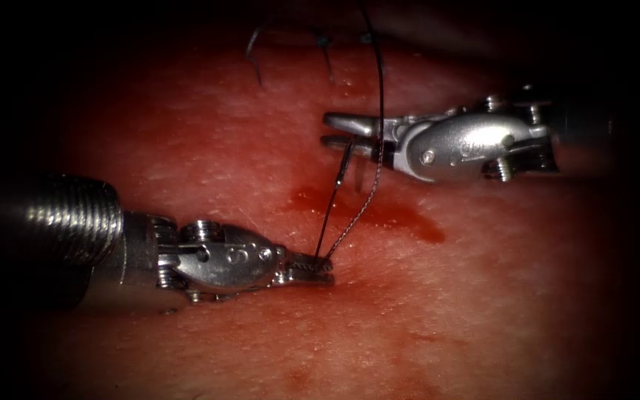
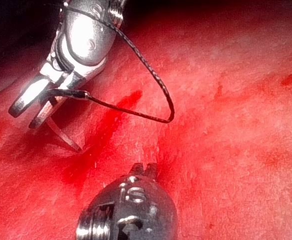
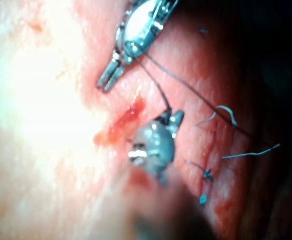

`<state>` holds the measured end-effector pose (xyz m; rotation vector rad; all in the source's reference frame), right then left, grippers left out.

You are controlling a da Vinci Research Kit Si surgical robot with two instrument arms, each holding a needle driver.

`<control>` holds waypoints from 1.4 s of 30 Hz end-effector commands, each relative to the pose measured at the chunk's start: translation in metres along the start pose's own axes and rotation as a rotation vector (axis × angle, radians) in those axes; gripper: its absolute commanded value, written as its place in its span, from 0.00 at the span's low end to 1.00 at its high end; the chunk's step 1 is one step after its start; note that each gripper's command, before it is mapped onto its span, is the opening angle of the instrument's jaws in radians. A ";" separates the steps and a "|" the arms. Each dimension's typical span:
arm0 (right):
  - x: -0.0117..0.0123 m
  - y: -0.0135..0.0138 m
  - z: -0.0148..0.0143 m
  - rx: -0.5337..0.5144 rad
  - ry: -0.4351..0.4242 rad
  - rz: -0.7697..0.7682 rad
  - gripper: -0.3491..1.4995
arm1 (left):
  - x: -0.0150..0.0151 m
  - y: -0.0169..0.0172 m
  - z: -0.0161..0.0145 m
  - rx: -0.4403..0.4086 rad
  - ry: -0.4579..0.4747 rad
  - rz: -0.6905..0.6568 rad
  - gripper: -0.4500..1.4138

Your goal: Wound Closure

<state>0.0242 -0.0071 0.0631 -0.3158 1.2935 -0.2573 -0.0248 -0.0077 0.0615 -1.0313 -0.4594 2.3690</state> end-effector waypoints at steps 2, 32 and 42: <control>0.0004 -0.0014 0.0008 0.004 0.008 -0.032 0.00 | 0.0000 -0.0001 0.0006 0.003 -0.001 0.000 0.18; -0.0008 -0.0106 -0.0007 0.064 -0.071 0.144 0.00 | -0.0006 -0.0012 -0.0005 0.025 0.004 -0.014 0.15; -0.0020 -0.0128 -0.0004 0.148 -0.131 0.286 0.00 | -0.0007 -0.0012 -0.0006 0.027 0.003 -0.015 0.14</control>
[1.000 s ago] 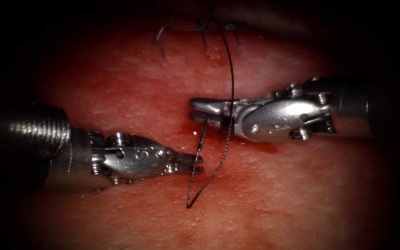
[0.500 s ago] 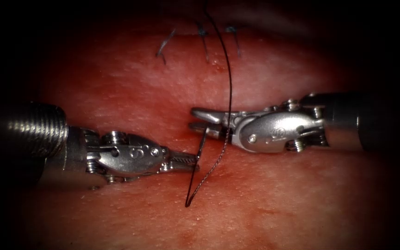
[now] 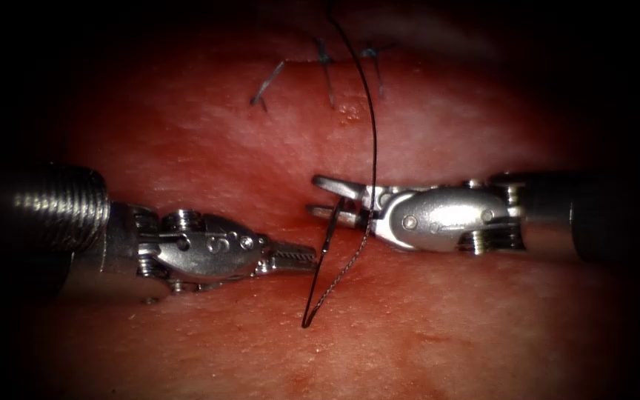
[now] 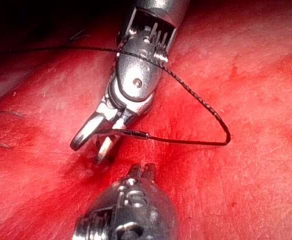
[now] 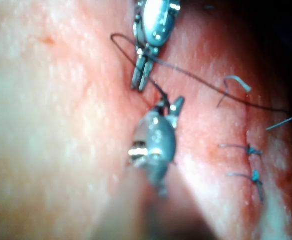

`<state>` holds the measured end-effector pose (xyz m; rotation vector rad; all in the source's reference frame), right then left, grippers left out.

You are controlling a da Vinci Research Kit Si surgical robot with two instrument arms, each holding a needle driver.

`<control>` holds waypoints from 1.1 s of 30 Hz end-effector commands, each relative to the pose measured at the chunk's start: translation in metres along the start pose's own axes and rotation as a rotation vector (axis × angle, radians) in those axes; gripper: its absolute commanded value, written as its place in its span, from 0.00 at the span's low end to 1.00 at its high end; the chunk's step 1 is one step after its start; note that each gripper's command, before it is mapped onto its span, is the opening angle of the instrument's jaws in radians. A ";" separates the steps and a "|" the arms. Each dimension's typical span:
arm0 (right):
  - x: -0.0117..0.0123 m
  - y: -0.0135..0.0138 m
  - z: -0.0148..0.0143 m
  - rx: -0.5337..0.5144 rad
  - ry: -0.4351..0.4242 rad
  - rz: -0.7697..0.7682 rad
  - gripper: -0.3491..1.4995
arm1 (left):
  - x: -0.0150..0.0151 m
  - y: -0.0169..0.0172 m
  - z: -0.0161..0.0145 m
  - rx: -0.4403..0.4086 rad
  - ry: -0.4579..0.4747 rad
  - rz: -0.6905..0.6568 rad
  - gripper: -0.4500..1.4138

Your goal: Wound Closure

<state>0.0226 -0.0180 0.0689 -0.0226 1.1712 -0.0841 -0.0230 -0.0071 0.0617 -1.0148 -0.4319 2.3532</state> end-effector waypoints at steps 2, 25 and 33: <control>-0.0006 -0.0004 0.0009 0.010 -0.015 0.027 0.00 | 0.0000 0.0000 0.0007 0.000 0.001 0.001 0.14; -0.0016 -0.0017 -0.0004 0.179 -0.118 0.231 0.00 | 0.0000 0.0000 0.0007 0.003 -0.001 -0.002 0.14; -0.0029 -0.0027 0.0001 0.211 -0.137 0.334 0.00 | 0.0000 0.0000 0.0007 0.004 -0.001 -0.003 0.14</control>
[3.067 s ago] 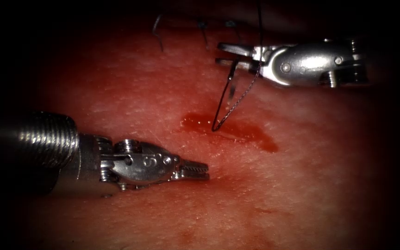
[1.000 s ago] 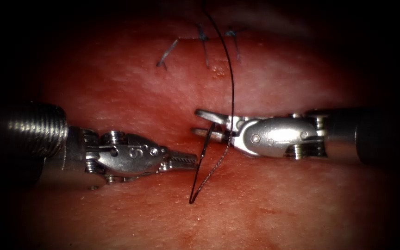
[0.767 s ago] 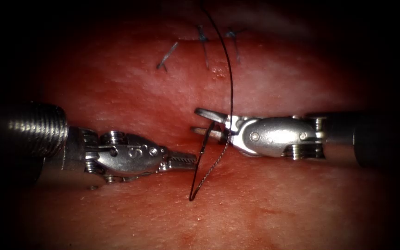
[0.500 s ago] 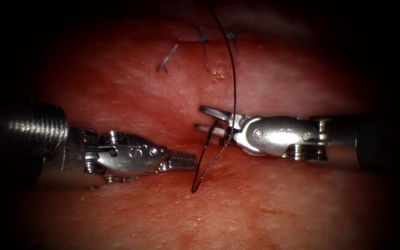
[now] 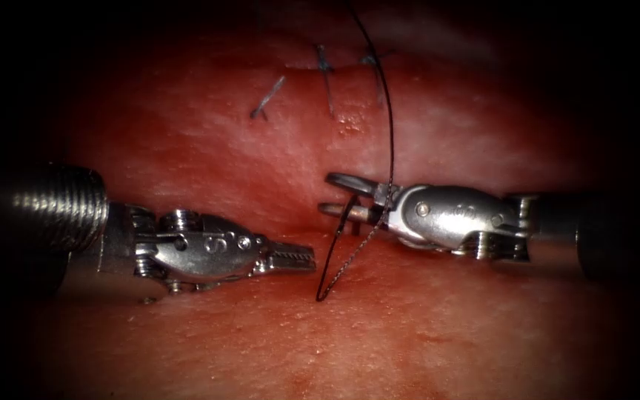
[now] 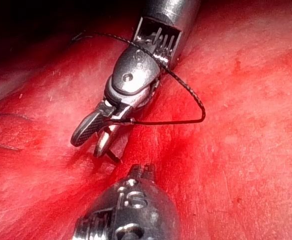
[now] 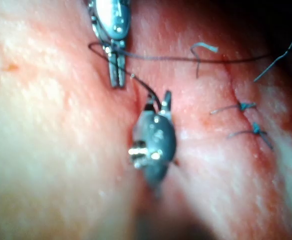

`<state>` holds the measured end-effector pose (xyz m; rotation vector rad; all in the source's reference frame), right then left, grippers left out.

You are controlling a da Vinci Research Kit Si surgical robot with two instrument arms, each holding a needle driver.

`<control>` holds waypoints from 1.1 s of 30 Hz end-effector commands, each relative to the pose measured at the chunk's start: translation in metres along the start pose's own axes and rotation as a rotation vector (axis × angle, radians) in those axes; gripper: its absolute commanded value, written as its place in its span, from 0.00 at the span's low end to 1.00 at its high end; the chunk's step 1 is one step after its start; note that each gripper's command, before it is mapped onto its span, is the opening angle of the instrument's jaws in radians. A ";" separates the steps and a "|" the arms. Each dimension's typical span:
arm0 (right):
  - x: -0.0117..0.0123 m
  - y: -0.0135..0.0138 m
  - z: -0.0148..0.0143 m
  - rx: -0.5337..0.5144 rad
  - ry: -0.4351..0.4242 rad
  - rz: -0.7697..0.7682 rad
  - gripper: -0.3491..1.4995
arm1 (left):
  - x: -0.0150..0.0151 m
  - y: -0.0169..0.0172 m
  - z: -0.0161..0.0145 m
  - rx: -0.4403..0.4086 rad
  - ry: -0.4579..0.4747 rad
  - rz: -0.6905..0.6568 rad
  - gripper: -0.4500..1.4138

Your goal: Wound Closure

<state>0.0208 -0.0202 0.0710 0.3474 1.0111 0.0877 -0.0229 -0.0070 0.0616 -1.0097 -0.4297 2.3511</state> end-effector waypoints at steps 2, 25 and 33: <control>-0.0006 0.0002 0.0009 0.004 0.001 0.022 0.00 | 0.0001 0.0000 0.0008 0.000 0.001 0.001 0.14; -0.0019 -0.0018 0.0025 0.136 -0.040 0.195 0.00 | 0.0001 0.0000 0.0008 0.002 0.000 -0.001 0.13; -0.0013 -0.0002 0.0018 0.061 -0.014 0.170 0.00 | 0.0001 0.0000 0.0008 0.002 0.001 0.005 0.14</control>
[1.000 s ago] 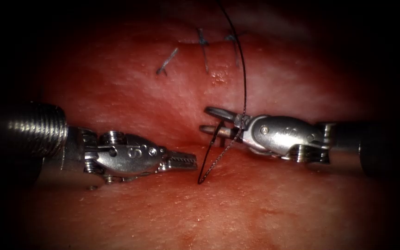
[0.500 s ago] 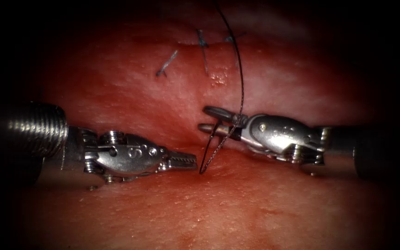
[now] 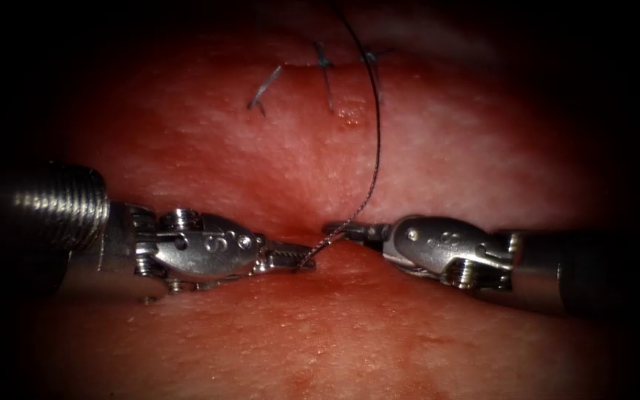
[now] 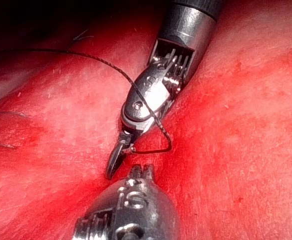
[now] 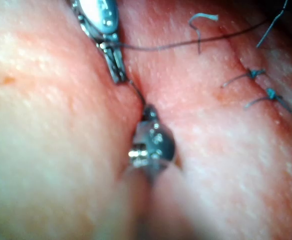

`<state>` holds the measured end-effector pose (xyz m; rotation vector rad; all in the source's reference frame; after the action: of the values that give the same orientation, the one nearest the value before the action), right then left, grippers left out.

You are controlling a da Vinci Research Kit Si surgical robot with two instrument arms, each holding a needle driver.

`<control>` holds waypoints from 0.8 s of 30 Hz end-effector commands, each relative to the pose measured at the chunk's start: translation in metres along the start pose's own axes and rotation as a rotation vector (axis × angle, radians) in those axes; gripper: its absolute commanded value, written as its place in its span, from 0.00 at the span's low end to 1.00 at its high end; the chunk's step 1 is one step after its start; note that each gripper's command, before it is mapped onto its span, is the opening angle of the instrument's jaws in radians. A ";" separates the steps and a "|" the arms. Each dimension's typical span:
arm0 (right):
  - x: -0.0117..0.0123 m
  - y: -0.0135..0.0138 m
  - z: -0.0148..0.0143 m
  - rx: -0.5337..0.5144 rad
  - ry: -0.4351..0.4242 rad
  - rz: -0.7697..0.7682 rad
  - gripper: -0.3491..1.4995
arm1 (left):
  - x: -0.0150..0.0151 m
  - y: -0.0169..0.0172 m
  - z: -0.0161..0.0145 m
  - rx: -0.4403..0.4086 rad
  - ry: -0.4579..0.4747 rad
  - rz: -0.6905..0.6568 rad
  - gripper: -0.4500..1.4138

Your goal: Wound Closure

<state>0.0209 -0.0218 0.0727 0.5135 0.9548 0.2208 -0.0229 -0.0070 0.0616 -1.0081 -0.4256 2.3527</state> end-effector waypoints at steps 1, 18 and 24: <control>0.0018 0.0017 -0.0002 -0.073 0.037 -0.114 0.00 | 0.0001 0.0001 0.0008 0.000 0.001 0.003 0.14; 0.0103 0.0030 -0.0063 -0.525 0.035 -0.176 0.79 | 0.0013 -0.0003 0.0014 0.016 0.035 0.013 0.13; 0.0129 0.0029 -0.0086 -0.494 0.095 -0.153 0.68 | 0.0029 -0.0011 0.0028 0.041 0.078 0.012 0.13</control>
<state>0.0207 -0.0115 0.0605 -0.0250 0.9846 0.3338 -0.0259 -0.0047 0.0620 -1.0814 -0.3383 2.3153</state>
